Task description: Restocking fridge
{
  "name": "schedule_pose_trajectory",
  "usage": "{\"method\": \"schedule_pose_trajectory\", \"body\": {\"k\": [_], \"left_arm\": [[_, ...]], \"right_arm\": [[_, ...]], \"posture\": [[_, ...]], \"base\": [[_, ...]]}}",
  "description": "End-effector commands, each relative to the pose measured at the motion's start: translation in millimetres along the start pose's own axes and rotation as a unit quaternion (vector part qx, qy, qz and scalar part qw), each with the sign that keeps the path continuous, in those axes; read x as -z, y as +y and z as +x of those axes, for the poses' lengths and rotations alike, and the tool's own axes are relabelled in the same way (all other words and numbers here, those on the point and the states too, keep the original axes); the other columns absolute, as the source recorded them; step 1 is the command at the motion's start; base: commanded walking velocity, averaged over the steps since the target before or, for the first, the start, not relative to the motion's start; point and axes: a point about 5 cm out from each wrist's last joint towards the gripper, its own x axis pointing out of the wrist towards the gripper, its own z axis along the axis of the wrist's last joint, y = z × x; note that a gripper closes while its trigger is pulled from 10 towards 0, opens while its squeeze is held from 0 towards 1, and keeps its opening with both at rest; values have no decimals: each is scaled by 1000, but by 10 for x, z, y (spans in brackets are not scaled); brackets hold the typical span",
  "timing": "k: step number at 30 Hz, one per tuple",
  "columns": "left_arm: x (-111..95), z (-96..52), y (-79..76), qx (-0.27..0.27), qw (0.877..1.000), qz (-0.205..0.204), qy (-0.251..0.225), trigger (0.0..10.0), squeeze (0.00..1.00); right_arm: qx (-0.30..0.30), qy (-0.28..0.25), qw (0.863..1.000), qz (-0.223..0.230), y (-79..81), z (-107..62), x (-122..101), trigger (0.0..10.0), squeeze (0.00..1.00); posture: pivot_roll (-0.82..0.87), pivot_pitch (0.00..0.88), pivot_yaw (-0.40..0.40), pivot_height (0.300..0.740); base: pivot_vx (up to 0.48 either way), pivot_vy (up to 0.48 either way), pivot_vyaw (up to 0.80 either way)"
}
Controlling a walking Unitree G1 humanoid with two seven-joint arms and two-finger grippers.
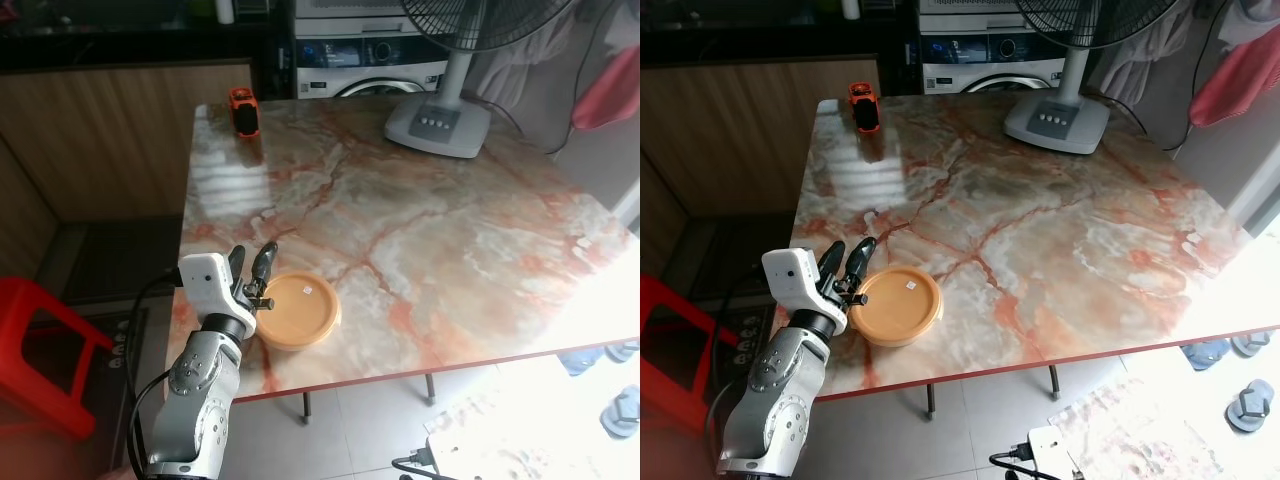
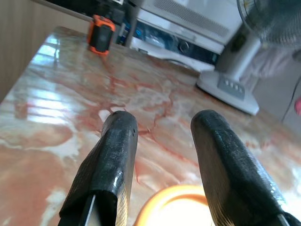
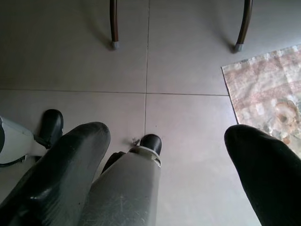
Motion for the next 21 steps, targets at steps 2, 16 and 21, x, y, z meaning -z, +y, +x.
{"method": "schedule_pose_trajectory", "body": {"k": [2, 16, 21], "left_arm": [[-5, -9, -13, -13, 999, -46, 0, 10000, 1000], [118, -24, 193, -90, 988, -115, 38, 10000, 1000], [228, -23, 187, -85, 983, -144, 81, 10000, 102]], "right_arm": [[3, 3, 1000, -2, -21, -5, 11, 10000, 0], [0, 3, 1000, -1, -14, -4, 11, 10000, 0], [-1, 3, 1000, -3, -14, -4, 8, 10000, 0]], "posture": [[66, 61, -18, 740], [66, 60, -16, 740], [66, 65, -18, 740]], "base": [[0, 0, 0], [0, 0, 0], [0, 0, 0]]}}
